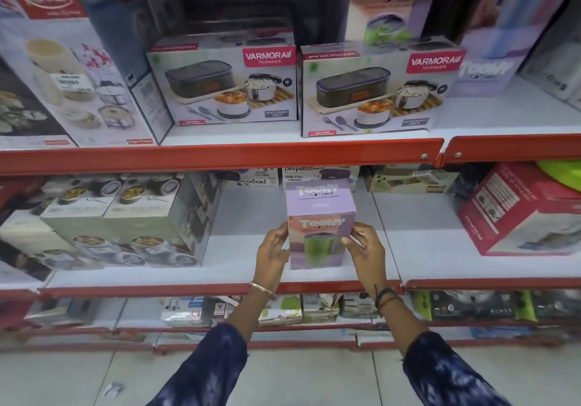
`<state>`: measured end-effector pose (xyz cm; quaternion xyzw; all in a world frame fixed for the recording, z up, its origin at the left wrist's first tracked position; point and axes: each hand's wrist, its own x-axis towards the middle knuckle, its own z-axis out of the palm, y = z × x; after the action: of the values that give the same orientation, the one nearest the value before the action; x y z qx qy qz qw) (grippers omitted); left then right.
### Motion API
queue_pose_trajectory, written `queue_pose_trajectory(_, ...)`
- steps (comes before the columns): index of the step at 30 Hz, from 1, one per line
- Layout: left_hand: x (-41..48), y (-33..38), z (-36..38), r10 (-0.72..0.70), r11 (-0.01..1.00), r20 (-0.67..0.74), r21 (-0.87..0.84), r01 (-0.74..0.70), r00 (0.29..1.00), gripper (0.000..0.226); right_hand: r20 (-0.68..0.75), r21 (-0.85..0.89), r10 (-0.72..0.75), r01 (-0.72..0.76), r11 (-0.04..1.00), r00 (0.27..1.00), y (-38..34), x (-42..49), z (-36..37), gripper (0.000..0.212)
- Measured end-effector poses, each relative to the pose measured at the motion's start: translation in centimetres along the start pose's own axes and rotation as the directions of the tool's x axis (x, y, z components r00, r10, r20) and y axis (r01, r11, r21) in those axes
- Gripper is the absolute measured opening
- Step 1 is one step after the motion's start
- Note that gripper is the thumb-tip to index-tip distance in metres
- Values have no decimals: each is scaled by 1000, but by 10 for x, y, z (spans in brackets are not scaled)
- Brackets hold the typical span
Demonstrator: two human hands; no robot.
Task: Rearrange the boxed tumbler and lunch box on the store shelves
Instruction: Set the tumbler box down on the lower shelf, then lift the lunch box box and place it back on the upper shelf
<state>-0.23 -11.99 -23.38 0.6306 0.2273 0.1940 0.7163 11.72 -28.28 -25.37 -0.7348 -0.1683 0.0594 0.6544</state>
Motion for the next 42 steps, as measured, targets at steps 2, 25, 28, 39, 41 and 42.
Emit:
queue_pose_trajectory(2, -5, 5, 8, 9, 998, -49, 57, -6, 999, 52, 5, -24, -16, 16, 1000, 1000, -1, 1, -1, 29)
queue_pose_trajectory(25, 68, 226, 77, 308, 826, 3, 496, -268, 952, 52, -333, -358, -195, 68, 931, 923, -212, 133, -80, 51)
queue_pose_trajectory(28, 61, 228, 76, 306, 822, 9, 501, -269, 952, 42, -313, -284, -211, 120, 951, 926, -206, 131, -81, 37)
queue_pose_trajectory(39, -9, 237, 27, 652, 707, -180, 496, -505, 736, 39, -411, -70, -440, 453, 889, 799, -225, 56, -63, 37)
queue_pose_trajectory(41, -18, 235, 12, 659, 698, -228, 540, -470, 716, 39, -383, -98, -459, 459, 883, 801, -226, 46, -55, 40)
queue_pose_trajectory(42, -22, 233, 4, 657, 698, -242, 553, -455, 714, 39, -374, -112, -461, 454, 884, 805, -225, 41, -51, 40)
